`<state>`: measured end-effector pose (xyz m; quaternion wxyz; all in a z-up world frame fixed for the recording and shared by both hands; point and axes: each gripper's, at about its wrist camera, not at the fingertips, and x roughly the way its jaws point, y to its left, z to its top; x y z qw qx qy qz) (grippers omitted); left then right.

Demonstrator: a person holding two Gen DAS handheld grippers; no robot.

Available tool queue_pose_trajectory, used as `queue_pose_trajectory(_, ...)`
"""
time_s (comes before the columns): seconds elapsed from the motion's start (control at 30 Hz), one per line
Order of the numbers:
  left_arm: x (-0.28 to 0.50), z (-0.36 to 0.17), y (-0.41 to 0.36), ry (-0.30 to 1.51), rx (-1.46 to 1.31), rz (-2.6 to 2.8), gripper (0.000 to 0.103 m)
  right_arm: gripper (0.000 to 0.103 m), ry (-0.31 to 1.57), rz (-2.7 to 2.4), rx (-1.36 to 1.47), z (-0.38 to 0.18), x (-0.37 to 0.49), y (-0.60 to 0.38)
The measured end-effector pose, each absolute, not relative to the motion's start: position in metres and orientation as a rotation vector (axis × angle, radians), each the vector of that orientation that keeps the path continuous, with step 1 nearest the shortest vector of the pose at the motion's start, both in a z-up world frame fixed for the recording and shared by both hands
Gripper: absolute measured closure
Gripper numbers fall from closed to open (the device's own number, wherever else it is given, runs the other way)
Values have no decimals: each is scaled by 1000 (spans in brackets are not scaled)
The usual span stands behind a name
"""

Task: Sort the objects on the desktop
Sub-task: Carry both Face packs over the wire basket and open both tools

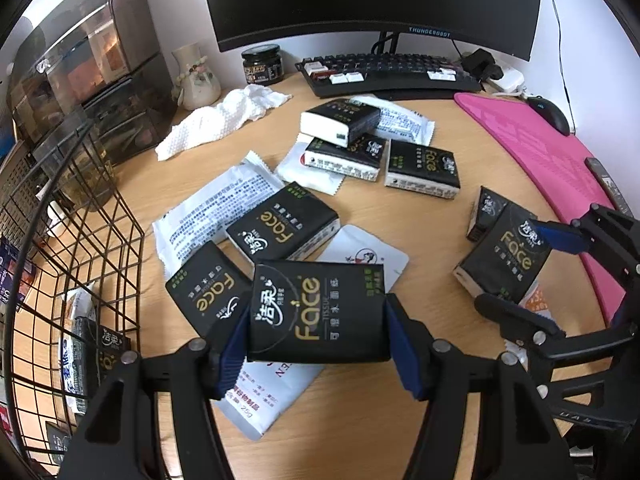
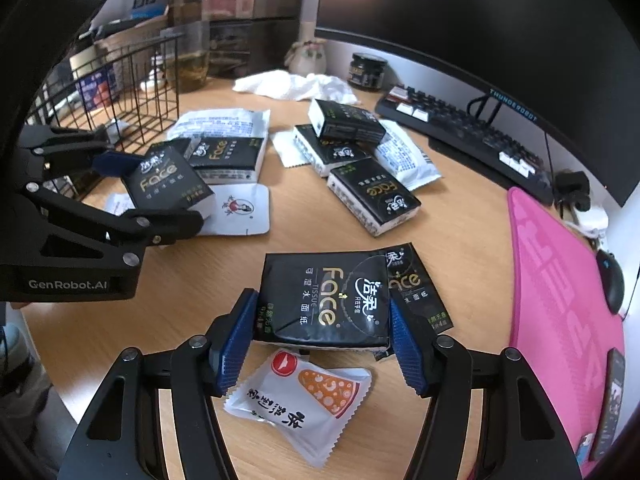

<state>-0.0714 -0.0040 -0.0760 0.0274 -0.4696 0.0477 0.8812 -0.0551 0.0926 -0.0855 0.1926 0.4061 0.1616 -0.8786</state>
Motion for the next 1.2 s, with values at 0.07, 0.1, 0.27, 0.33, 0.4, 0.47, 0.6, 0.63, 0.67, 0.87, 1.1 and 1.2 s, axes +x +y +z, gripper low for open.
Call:
queue_pose_trajectory(0.07, -70, -71, -4, 147, -1431, 2731, 35, 40, 439, -2480, 1123, -78, -54, 95)
queue_pose_trajectory(0.1, -68, -67, -4, 143, -1416, 2739, 35, 40, 433, -2488, 1113, -74, -53, 96)
queue_pose_trajectory(0.27, -56, -38, -3, 119, -1298, 2793, 35, 40, 371, -2521, 1054, -49, -49, 101)
queue_pose_trajectory(0.33, -49, -24, -4, 114, -1251, 2813, 35, 40, 350, -2531, 1026, -38, -47, 100)
queue_pose_trajectory(0.4, -39, -9, -8, 101, -1192, 2847, 35, 40, 345, -2537, 991, -26, -45, 95)
queue_pose_trajectory(0.47, -29, 6, -13, 91, -1141, 2878, 35, 40, 337, -2535, 954, -14, -42, 89)
queue_pose_trajectory(0.6, -8, 36, -34, 76, -1088, 2961, 35, 40, 325, -2489, 854, 17, -35, 61)
queue_pose_trajectory(0.63, 0, 46, -47, 46, -1070, 2999, 35, 40, 327, -2474, 832, 22, -33, 52)
queue_pose_trajectory(0.67, 5, 52, -58, 20, -1060, 3027, 35, 40, 330, -2457, 813, 27, -32, 42)
queue_pose_trajectory(0.87, 31, 70, -130, -132, -1109, 3181, 35, 40, 329, -2300, 751, 41, -25, -33)
queue_pose_trajectory(1.1, 42, 53, -190, -223, -1252, 3269, 35, 40, 348, -2143, 786, 25, -27, -111)
queue_pose_trajectory(1.2, 39, 38, -207, -262, -1329, 3256, 35, 40, 371, -2110, 802, 14, -24, -130)
